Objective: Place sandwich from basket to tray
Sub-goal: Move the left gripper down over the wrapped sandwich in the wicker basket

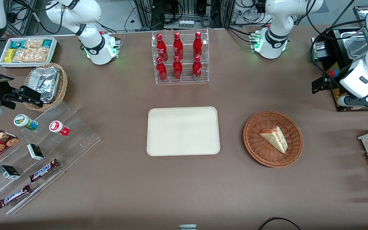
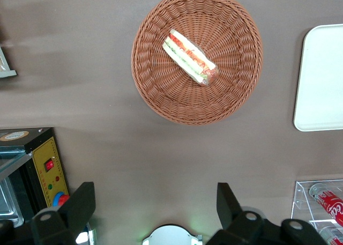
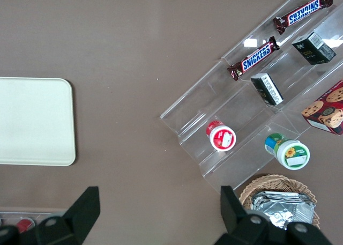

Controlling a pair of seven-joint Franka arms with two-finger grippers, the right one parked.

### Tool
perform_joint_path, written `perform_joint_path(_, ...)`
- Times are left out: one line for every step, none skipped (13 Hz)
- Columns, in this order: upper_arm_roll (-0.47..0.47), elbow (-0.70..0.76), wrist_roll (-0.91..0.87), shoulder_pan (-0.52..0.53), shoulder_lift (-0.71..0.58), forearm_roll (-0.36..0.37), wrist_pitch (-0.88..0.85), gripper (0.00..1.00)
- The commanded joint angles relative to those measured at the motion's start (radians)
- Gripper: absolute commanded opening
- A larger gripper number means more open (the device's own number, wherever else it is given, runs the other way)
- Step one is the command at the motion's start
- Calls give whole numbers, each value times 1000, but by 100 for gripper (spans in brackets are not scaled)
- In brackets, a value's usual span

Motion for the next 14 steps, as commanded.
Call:
perform_joint_path(-2, 36, 18, -4, 20, 18, -1, 100)
perform_joint_path(-2, 41, 17, -3, 34, 23, -3, 100)
perform_joint_path(-2, 41, 14, -3, 40, 23, 4, 100)
perform_joint_path(0, 39, 12, -3, 45, 24, 10, 100)
perform_joint_path(0, 41, 6, -1, 58, 26, 22, 100)
perform_joint_path(0, 39, 3, -1, 69, 27, 34, 100)
perform_joint_path(1, 35, -11, 2, 78, 26, 54, 100)
perform_joint_path(1, 27, -22, 5, 87, 26, 77, 100)
perform_joint_path(1, 10, -57, 5, 100, 24, 106, 100)
perform_joint_path(1, -10, -118, 5, 106, 20, 141, 100)
perform_joint_path(0, -36, -156, 3, 114, 21, 178, 100)
perform_joint_path(0, -59, -186, 2, 118, 18, 209, 100)
perform_joint_path(0, -76, -225, 2, 130, 10, 241, 100)
perform_joint_path(0, -93, -271, 0, 146, 10, 281, 100)
